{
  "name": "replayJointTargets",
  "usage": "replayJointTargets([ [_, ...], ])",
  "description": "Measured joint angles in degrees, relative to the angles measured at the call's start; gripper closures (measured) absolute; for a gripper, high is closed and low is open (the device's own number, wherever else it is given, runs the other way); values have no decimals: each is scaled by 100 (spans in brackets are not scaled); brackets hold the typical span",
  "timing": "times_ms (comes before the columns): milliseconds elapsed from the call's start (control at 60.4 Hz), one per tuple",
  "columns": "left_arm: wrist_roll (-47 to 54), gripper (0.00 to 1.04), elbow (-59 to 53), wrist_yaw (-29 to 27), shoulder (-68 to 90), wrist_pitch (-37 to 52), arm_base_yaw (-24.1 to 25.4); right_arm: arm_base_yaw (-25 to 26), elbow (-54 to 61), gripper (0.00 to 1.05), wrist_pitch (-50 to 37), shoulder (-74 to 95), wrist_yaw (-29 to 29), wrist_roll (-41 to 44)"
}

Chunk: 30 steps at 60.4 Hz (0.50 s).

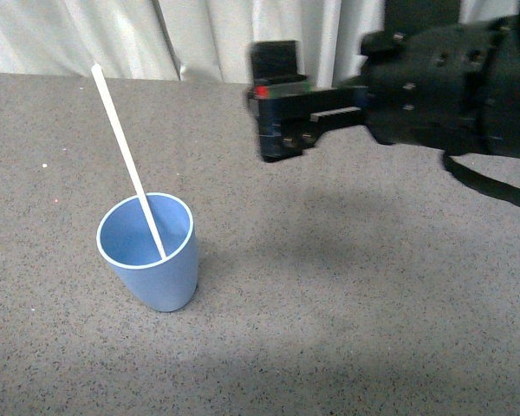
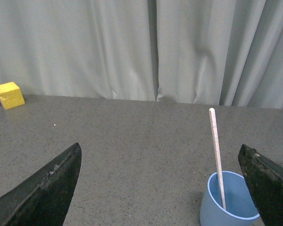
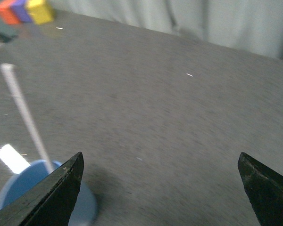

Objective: Transfer chopsticks to blue cup

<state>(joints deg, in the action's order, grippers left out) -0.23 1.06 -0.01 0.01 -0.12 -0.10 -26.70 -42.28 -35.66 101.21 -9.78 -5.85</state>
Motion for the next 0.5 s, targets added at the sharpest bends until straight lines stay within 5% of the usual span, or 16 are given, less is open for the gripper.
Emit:
replayJointTargets([
  [199,0,7,0,2,0,0,0,850,704,10,317,-619,1266,74],
  [298,0,7,0,4,0,0,0,1180,1517,26,-1987,-706,2352,361],
  [381,0,7,0,-4,7,0,0,1359,2041,41,-3008,-1073,2306,463],
  [496,0,7,0,2,4,0,0,1539,2505,60,-3136,-1696,2083,529],
])
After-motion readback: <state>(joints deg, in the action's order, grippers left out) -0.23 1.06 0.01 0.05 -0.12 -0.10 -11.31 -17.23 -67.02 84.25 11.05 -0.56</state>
